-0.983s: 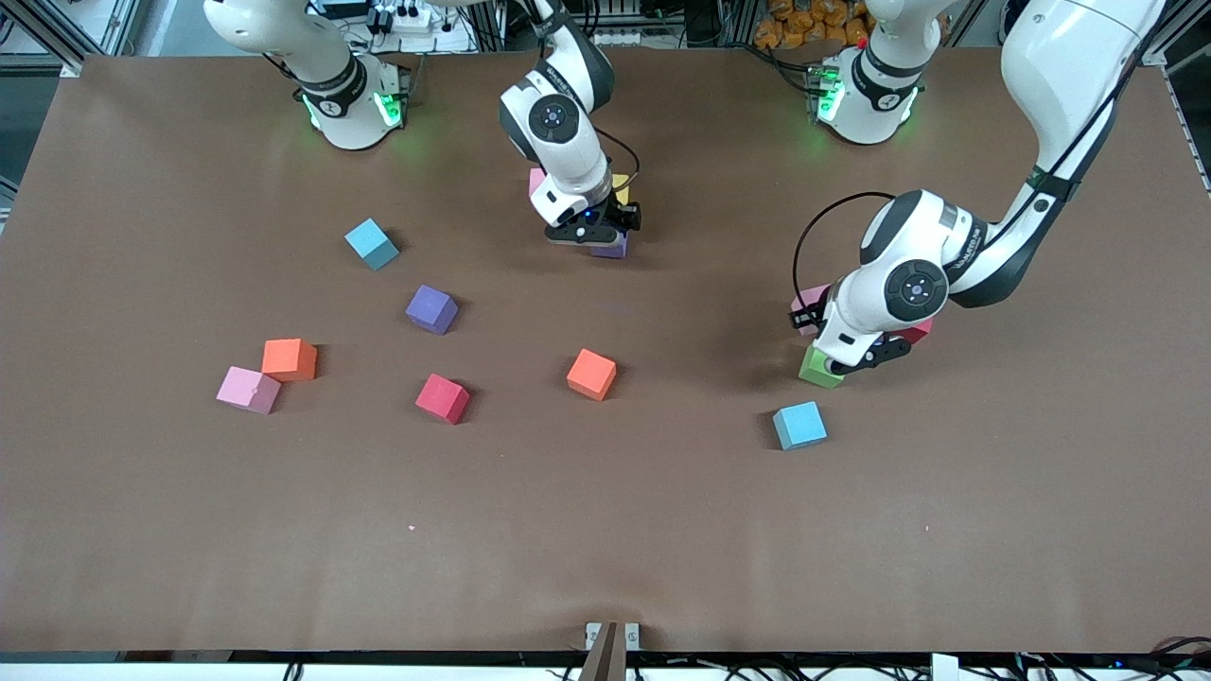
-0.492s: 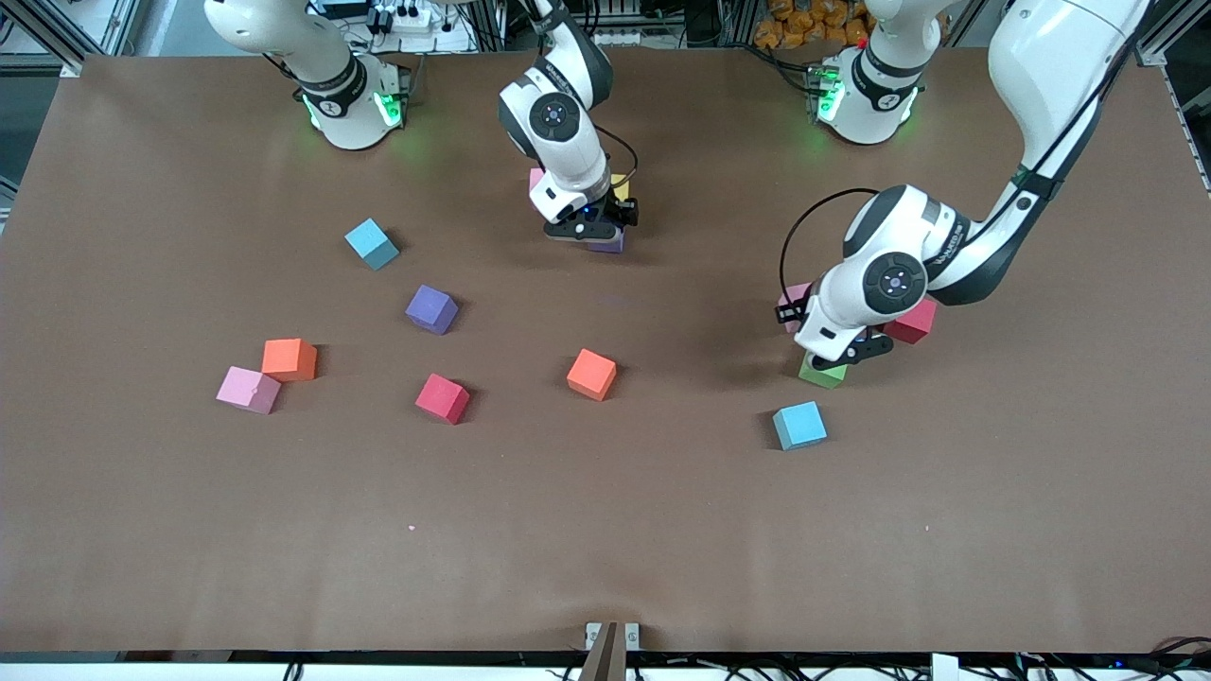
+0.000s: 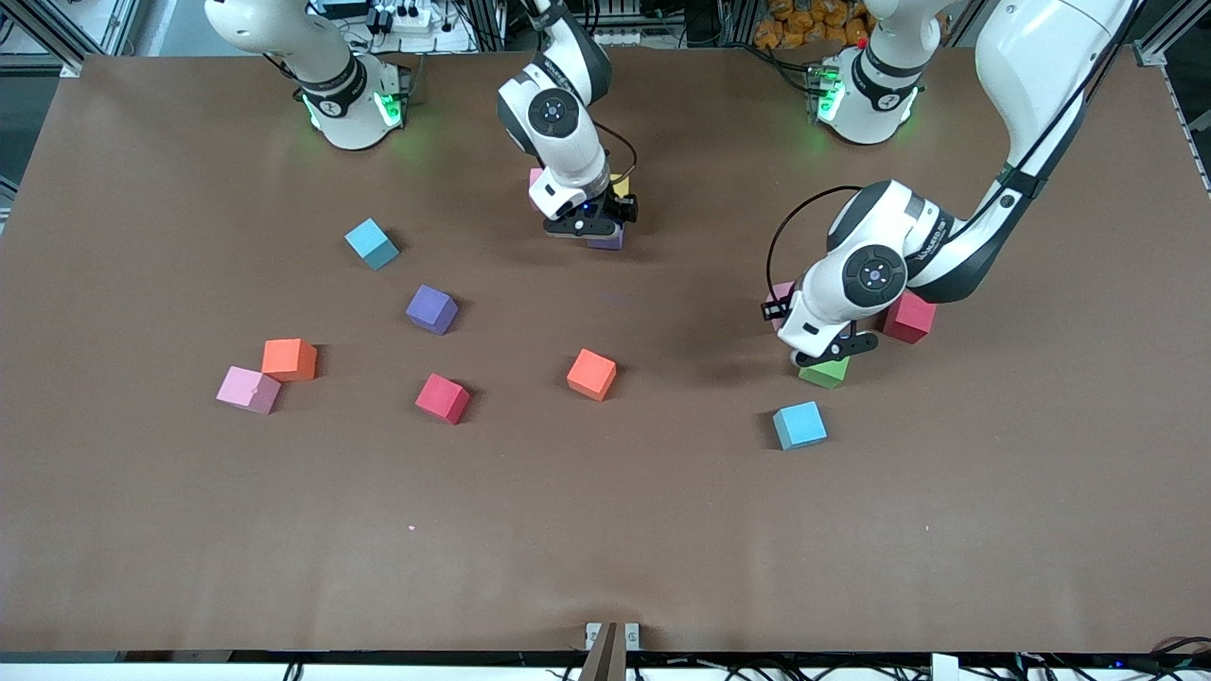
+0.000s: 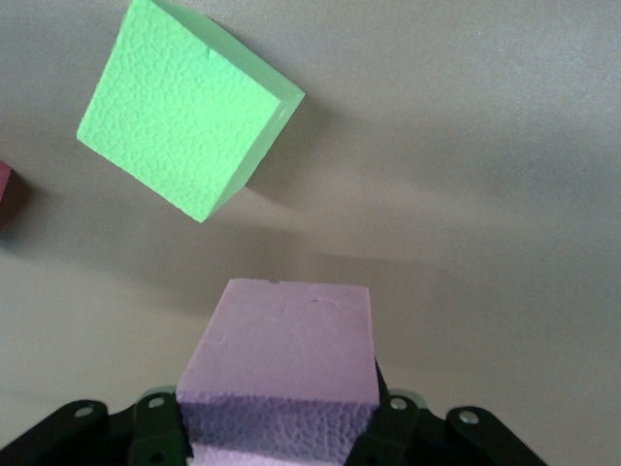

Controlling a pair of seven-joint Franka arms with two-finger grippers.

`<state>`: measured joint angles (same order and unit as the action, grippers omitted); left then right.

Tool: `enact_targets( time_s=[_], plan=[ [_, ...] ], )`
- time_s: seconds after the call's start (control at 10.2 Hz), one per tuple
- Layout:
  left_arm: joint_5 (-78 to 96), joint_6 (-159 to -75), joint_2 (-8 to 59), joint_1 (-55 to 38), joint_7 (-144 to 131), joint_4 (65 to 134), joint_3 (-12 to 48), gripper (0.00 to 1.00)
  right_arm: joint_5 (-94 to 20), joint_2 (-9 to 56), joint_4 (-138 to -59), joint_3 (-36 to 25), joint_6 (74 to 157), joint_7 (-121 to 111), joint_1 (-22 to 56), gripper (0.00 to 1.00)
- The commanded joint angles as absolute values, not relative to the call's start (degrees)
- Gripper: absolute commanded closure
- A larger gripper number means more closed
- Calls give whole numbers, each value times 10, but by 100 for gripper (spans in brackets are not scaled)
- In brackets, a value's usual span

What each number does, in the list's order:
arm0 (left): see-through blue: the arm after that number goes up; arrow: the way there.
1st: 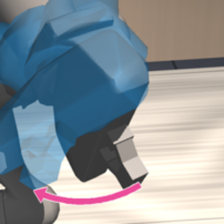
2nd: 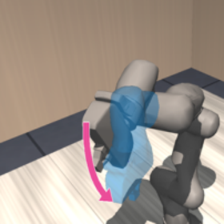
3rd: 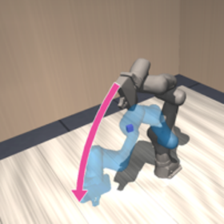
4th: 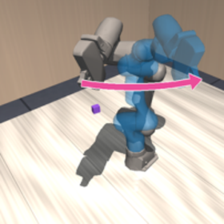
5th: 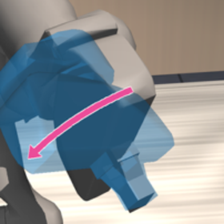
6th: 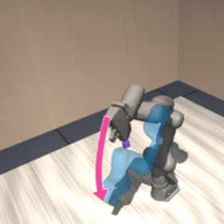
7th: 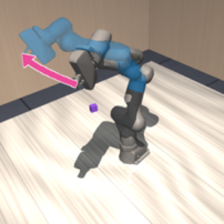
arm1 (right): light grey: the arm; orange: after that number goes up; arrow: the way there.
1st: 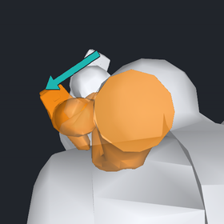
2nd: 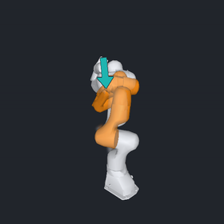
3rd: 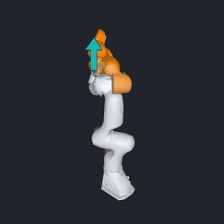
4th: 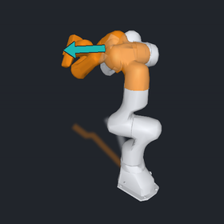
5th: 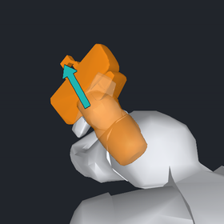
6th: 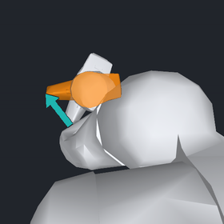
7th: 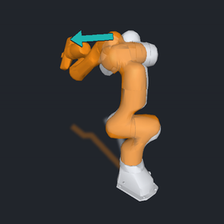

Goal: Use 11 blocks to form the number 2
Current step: 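Lower the purple cube below the pink cube while the left gripper holds pink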

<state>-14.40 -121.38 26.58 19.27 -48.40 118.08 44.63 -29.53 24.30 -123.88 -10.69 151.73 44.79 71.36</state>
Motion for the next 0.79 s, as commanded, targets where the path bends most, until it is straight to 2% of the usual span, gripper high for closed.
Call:
enact_targets(
  time_s=[0.0,0.1,0.2,0.39,0.59,0.69],
  plan=[
    [-133,-1210,267,191,-490,1173,446,76,-299,226,-1256,-114,1517,459,725,67],
    [-133,-1210,267,191,-490,1173,446,76,-299,228,-1256,-113,1520,460,725,62],
    [-133,-1210,267,191,-490,1173,446,76,-299,229,-1255,-113,1523,460,725,47],
    [-133,-1210,267,190,-489,1173,446,76,-299,229,-1254,-113,1523,461,725,36],
    [-133,-1210,267,189,-489,1173,446,75,-299,229,-1254,-113,1523,461,725,14],
    [-133,-1210,267,189,-489,1173,446,75,-299,229,-1253,-113,1523,461,725,8]
  ],
)
